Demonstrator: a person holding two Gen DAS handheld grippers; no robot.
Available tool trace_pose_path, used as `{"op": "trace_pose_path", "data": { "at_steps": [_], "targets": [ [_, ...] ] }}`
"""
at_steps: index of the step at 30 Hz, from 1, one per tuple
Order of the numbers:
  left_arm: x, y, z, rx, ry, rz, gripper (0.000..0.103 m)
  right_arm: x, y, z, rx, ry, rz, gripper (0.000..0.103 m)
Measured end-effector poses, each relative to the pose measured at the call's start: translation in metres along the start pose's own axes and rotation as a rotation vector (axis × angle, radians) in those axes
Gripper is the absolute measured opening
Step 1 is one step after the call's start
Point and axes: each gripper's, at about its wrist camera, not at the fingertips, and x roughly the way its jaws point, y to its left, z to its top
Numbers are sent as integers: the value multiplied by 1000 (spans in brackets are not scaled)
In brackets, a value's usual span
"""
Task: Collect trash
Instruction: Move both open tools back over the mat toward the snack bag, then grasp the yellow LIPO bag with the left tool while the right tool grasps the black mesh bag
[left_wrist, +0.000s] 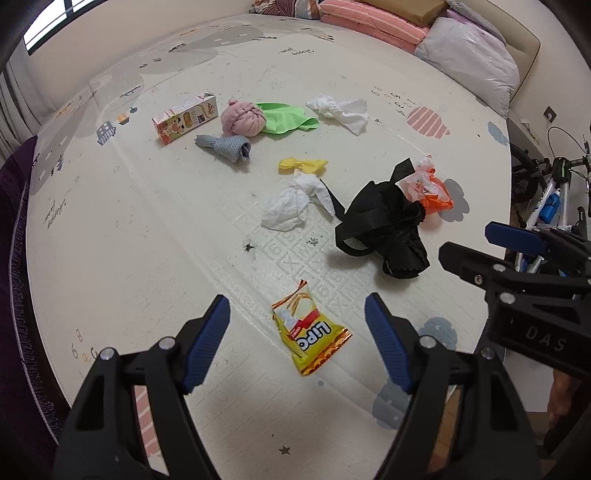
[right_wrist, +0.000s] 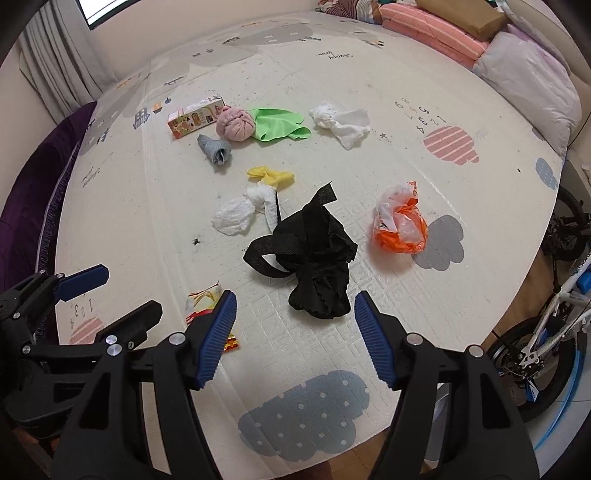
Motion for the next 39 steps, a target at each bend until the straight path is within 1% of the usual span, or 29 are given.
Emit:
{"op": "trace_pose_path", "data": {
  "at_steps": [8, 14, 18, 20, 22, 23, 24, 25, 27, 28, 31, 34, 39],
  "targets": [
    [48, 5, -9, -10, 66, 0, 76, 49, -10, -1, -20, 55, -20, 64],
    [76, 5, -17, -23, 109, 1, 75, 83, -17, 2, -46, 85, -29, 64],
    [91, 1, -20, -10, 128, 23, 75, 100, -18, 4, -53, 105, -29, 64],
    [96, -1, -21, 7, 134, 35, 69, 108, -18, 3, -56, 122, -27, 64],
    [101, 0, -23, 16, 149, 37, 49, 114, -18, 2, -67, 134, -20, 64],
    [103, 1, -24, 11, 160, 34, 44, 118, -17, 2, -72, 142, -16, 64],
    [105, 3, -25, 4, 166, 31, 42, 120, -16, 1, -78, 149, -13, 64],
    [104, 6, -25, -3, 161, 24, 42, 123, -14, 2, -87, 157, -16, 64],
    [103, 9, -26, -5, 154, 29, 42, 127, -12, 2, -98, 164, -11, 60],
    [102, 11, -25, -6, 150, 35, 41, 128, -12, 3, -101, 161, -14, 49],
    [99, 18, -25, -17, 140, 45, 40, 125, -10, 6, -106, 154, -1, 41],
    [94, 25, -23, -28, 134, 51, 40, 121, -6, 8, -111, 150, 10, 38],
    [82, 31, -15, -30, 110, 59, 40, 103, 1, 7, -113, 122, 24, 38]
  ]
}}
